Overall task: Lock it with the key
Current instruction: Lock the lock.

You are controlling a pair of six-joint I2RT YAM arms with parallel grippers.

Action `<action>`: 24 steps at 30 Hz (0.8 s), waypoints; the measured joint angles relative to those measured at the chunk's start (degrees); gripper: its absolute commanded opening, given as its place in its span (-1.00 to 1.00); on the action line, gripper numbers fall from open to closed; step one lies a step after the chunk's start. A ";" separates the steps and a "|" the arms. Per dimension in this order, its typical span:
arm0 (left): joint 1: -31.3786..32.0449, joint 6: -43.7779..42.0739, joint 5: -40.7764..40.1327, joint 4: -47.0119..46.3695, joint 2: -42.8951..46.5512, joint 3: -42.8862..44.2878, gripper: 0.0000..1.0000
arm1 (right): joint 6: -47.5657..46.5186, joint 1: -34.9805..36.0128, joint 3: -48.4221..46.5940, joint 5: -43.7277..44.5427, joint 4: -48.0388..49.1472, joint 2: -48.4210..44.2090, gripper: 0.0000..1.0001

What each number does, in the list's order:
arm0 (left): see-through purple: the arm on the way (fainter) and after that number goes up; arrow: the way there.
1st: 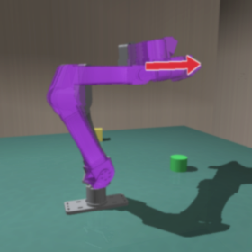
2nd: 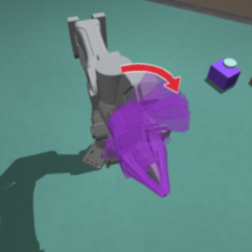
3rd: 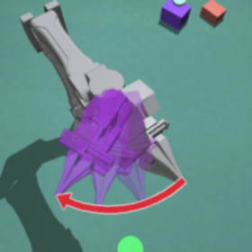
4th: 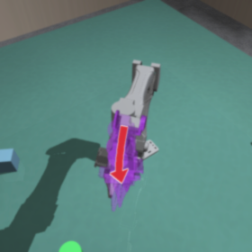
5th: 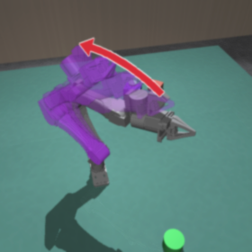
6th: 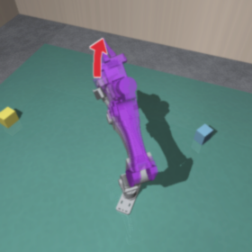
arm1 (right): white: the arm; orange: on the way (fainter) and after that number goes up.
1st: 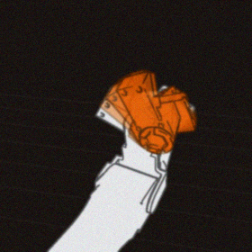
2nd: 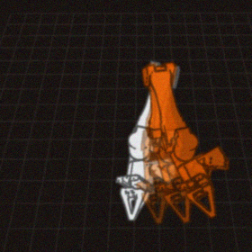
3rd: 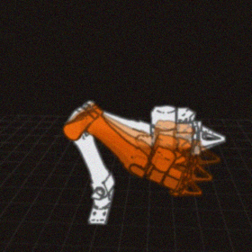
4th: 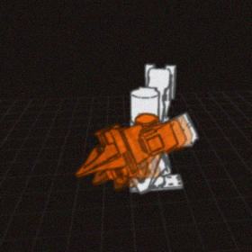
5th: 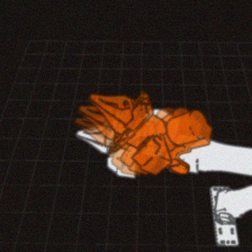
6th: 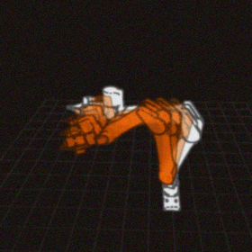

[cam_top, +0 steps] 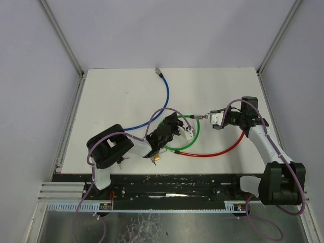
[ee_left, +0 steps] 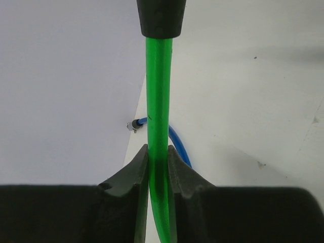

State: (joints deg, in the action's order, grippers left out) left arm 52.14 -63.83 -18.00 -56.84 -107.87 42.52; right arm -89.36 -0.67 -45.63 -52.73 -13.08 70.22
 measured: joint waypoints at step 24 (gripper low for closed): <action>-0.02 -2.03 -3.41 2.05 -0.90 1.14 -0.99 | -12.66 0.42 -0.20 0.70 -9.94 -3.41 -0.55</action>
State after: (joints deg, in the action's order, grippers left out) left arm 52.12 -65.87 -21.41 -54.78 -108.77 43.66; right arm -102.02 -0.25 -45.82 -52.03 -23.03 66.81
